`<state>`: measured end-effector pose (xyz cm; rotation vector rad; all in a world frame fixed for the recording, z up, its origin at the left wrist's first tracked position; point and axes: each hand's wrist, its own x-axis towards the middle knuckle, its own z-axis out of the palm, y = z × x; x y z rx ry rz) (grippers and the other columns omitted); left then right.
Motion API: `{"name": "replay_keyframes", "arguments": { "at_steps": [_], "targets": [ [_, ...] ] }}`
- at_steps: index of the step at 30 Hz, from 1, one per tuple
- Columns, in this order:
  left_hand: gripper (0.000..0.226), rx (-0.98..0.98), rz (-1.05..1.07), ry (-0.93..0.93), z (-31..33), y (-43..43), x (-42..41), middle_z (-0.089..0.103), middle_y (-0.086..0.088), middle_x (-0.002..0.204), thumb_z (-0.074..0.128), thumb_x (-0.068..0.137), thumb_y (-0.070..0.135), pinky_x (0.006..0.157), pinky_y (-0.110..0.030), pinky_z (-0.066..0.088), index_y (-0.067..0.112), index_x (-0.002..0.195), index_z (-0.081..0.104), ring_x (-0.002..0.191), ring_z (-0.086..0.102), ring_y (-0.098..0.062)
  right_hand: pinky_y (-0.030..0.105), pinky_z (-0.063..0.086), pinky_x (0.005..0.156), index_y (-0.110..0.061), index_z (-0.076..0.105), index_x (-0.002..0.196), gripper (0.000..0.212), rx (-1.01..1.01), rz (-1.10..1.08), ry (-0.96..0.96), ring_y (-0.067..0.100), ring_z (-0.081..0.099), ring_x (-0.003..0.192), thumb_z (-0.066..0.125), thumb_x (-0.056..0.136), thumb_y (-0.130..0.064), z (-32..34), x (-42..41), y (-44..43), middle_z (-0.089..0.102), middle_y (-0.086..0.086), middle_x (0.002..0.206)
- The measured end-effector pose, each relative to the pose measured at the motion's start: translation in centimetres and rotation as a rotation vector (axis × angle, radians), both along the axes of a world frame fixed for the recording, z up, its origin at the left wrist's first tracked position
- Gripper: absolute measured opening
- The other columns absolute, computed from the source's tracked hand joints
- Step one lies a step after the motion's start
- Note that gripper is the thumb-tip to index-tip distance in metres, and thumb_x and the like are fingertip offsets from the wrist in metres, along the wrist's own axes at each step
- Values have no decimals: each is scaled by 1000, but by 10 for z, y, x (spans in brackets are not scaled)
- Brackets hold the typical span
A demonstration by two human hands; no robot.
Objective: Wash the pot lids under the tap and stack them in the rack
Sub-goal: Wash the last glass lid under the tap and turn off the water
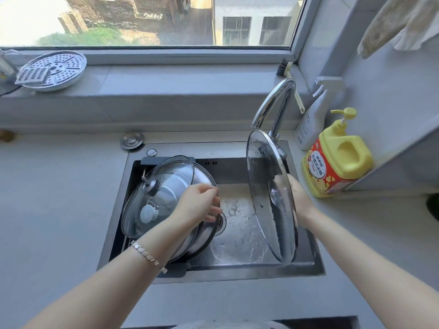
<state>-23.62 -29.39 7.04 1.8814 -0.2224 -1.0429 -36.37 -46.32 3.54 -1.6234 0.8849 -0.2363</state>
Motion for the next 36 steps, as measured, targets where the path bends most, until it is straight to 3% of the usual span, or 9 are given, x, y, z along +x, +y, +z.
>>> {"name": "replay_keyframes", "arguments": {
  "at_steps": [4,8,11,15,20,25,28,32,36],
  "targets": [
    [22,18,41,1,-7,14,0,61,-9,90,37,95,9,61,-30,51,14,111,52,67,63,-19,17,39,59,-12,49,82,26,-158,61,75,12,45,65,35,99,-27,0,-5,2,48,-2,70],
    [23,32,57,-3,-11,28,2,62,-12,96,38,94,8,62,-32,53,15,110,52,70,64,-20,35,42,68,-21,52,75,30,-219,107,78,16,51,67,42,94,-41,-2,0,11,55,-3,68],
    [22,35,83,-4,-13,39,3,61,-8,90,37,94,7,62,-31,52,16,107,52,70,64,-20,32,38,64,-18,55,80,25,-275,76,77,13,49,67,44,94,-36,0,11,23,54,-3,68],
    [21,36,131,-18,-19,57,10,63,-8,91,38,94,8,59,-31,52,16,108,52,71,65,-20,31,39,66,-14,57,87,29,-301,167,323,18,55,76,45,92,-40,-7,23,36,59,-3,73],
    [20,48,197,-18,-24,81,22,62,-11,96,40,95,9,62,-31,52,14,109,53,74,64,-19,29,37,62,-18,56,79,25,-303,103,386,18,55,77,52,85,-42,-15,29,49,56,-10,67],
    [13,155,315,-168,-54,118,47,62,-5,109,55,88,17,93,-39,48,21,101,57,99,59,-22,28,41,63,-26,55,81,25,-466,187,475,18,57,79,57,77,-50,-15,40,65,59,-14,74],
    [36,273,470,-82,-77,141,65,55,-9,106,54,85,15,88,-35,43,9,121,50,100,54,-28,31,43,66,-24,54,80,30,-559,189,446,19,58,78,61,74,-53,-7,47,75,62,-9,76],
    [15,265,634,199,-102,158,84,48,-8,97,51,87,13,87,-38,46,6,101,48,92,47,-26,29,38,63,-24,52,80,29,-720,209,400,20,57,77,62,74,-50,12,65,87,61,-8,78],
    [22,527,277,-154,-130,178,92,57,-18,86,40,86,-4,78,-35,47,10,77,55,84,54,-32,28,34,64,-27,49,82,27,-841,274,391,23,57,82,61,75,-50,24,96,99,55,-8,81]
  ]
}}
